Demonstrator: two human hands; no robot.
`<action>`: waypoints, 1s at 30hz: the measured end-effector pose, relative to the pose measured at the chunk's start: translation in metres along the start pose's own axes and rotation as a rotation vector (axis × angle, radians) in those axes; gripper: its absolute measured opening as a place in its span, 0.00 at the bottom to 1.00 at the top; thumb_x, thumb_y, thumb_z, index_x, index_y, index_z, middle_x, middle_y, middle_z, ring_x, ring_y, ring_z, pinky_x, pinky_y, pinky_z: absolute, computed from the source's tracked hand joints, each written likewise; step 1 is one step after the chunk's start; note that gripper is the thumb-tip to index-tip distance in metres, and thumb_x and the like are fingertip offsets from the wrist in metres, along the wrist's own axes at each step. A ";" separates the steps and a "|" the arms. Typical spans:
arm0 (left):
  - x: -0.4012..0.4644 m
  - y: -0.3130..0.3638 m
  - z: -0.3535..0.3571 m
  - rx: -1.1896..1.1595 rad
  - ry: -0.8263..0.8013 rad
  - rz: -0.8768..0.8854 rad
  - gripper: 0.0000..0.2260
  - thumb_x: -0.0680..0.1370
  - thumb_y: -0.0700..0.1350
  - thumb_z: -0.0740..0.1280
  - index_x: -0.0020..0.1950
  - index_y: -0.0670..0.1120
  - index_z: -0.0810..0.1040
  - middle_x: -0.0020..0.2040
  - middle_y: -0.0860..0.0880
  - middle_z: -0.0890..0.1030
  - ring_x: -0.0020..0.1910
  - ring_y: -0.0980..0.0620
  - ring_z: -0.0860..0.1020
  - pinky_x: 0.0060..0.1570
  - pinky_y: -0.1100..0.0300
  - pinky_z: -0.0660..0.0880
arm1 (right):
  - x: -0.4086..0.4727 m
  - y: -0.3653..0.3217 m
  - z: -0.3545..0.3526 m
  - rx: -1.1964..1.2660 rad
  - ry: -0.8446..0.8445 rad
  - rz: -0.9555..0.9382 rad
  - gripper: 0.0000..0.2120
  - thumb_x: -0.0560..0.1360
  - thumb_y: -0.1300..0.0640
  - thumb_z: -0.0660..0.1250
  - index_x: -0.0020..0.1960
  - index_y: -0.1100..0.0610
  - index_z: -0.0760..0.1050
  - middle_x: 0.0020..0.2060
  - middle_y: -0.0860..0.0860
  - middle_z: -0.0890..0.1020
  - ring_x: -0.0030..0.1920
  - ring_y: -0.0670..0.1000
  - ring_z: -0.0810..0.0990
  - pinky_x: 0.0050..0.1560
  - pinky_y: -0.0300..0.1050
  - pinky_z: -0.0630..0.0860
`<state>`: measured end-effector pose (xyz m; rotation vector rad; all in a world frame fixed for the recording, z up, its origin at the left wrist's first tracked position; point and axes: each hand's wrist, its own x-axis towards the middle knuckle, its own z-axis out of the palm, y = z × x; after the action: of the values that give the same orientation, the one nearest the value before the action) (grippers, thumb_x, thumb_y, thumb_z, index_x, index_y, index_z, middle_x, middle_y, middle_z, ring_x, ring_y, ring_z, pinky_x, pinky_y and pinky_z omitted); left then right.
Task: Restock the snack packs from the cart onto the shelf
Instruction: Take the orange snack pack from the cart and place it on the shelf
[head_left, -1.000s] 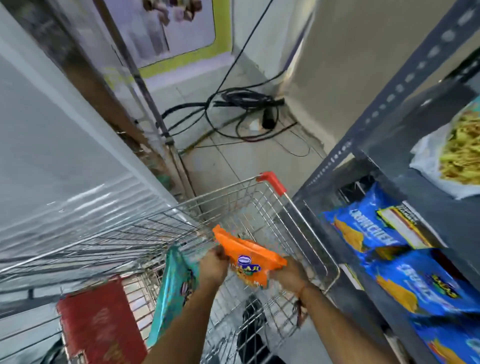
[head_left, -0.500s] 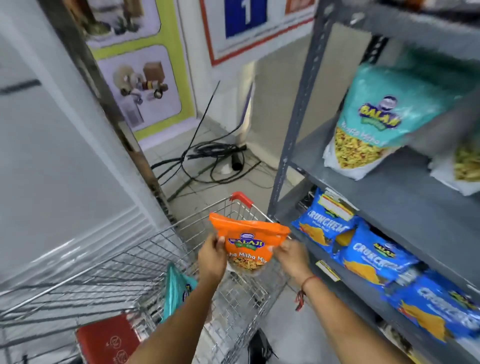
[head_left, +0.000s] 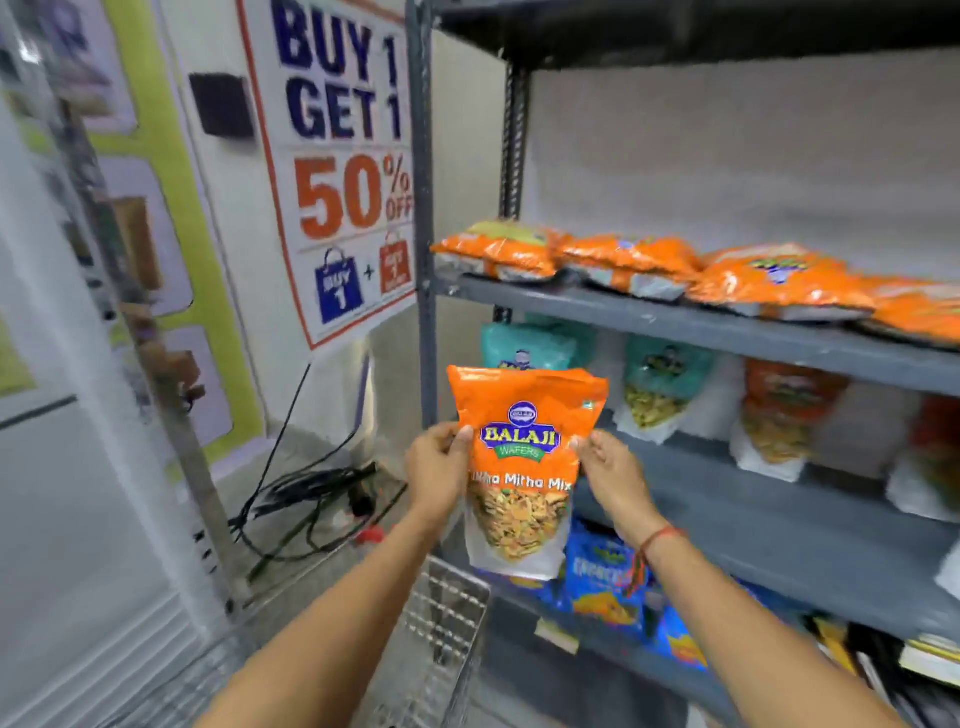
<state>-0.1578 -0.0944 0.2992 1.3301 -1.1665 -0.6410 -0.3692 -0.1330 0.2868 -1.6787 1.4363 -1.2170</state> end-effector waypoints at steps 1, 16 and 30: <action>0.008 0.013 0.009 -0.029 -0.040 0.002 0.11 0.76 0.51 0.65 0.43 0.45 0.83 0.41 0.43 0.86 0.39 0.50 0.85 0.43 0.54 0.83 | 0.006 -0.011 -0.019 0.002 0.012 -0.024 0.15 0.77 0.51 0.62 0.41 0.62 0.74 0.41 0.60 0.84 0.43 0.58 0.81 0.47 0.55 0.76; 0.050 0.163 0.093 -0.254 -0.265 -0.048 0.07 0.76 0.47 0.66 0.38 0.49 0.80 0.45 0.43 0.86 0.46 0.43 0.84 0.50 0.45 0.82 | 0.016 -0.103 -0.166 0.082 0.222 -0.082 0.14 0.78 0.52 0.61 0.35 0.54 0.75 0.38 0.50 0.84 0.39 0.50 0.81 0.42 0.46 0.75; 0.032 0.110 0.130 -0.168 -0.461 -0.034 0.09 0.76 0.45 0.67 0.37 0.48 0.83 0.40 0.42 0.86 0.43 0.43 0.84 0.46 0.50 0.82 | -0.011 -0.034 -0.165 0.065 0.271 0.089 0.12 0.78 0.51 0.61 0.42 0.57 0.77 0.42 0.53 0.86 0.42 0.51 0.82 0.42 0.45 0.77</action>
<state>-0.2916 -0.1532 0.3922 1.0893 -1.4214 -1.0856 -0.5063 -0.0963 0.3788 -1.4318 1.5929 -1.4682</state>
